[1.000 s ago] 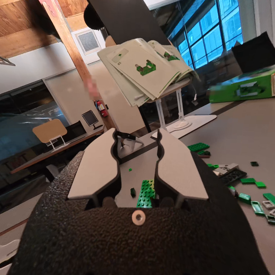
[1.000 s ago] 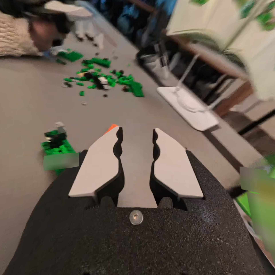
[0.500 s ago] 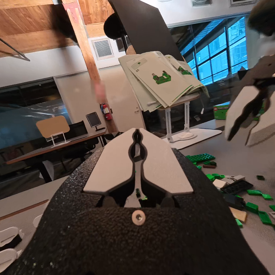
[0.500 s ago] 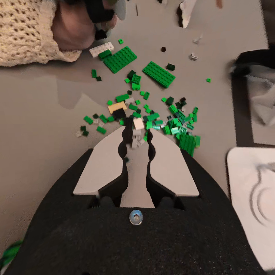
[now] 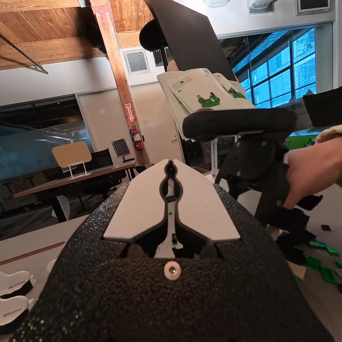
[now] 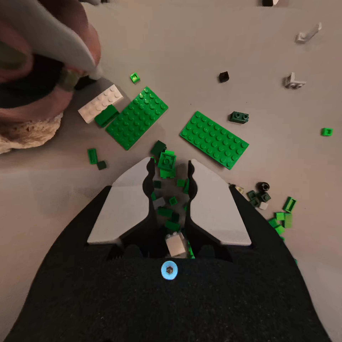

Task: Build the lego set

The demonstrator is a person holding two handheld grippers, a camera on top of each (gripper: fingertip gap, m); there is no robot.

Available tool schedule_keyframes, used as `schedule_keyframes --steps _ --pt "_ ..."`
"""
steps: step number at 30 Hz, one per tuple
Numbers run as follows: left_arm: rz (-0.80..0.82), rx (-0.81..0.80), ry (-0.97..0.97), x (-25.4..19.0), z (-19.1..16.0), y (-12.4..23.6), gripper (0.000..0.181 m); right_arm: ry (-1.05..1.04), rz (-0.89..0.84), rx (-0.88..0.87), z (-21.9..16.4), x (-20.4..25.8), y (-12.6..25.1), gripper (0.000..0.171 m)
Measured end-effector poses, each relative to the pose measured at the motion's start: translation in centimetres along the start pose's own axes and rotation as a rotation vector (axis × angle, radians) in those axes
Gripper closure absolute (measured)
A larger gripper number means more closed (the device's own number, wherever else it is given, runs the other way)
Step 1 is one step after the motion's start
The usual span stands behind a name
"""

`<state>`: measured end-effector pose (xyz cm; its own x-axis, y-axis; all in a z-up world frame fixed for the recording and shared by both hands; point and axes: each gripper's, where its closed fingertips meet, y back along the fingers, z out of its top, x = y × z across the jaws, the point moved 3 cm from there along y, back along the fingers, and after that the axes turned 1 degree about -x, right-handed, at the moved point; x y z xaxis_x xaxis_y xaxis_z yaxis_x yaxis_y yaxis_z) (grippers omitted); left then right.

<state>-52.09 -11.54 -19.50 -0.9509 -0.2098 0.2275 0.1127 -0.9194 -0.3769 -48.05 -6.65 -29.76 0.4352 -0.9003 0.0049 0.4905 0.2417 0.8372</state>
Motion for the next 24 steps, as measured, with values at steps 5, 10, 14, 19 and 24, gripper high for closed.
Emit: schedule_keyframes --steps 5,10,14,19,24 --pt "-0.016 0.002 0.002 0.3 0.3 0.2 0.181 0.017 -0.025 0.014 -0.4 -0.2 0.5 0.155" --pt "-0.353 0.045 -0.315 -4.1 0.3 0.6 0.162 -0.028 0.050 -0.097 -1.3 1.0 4.7 0.155" --pt "-0.459 0.050 -0.627 -7.6 -0.3 1.4 0.151 -0.076 0.003 -0.183 -3.1 1.9 9.5 0.156" --pt "-0.354 0.065 -0.650 -6.6 -0.6 0.9 0.158 0.129 -0.091 -0.035 -8.0 5.4 13.6 0.155" --pt "-0.191 0.069 -0.485 -3.2 -0.2 0.5 0.163 0.241 0.024 0.203 -13.7 10.4 12.5 0.155"
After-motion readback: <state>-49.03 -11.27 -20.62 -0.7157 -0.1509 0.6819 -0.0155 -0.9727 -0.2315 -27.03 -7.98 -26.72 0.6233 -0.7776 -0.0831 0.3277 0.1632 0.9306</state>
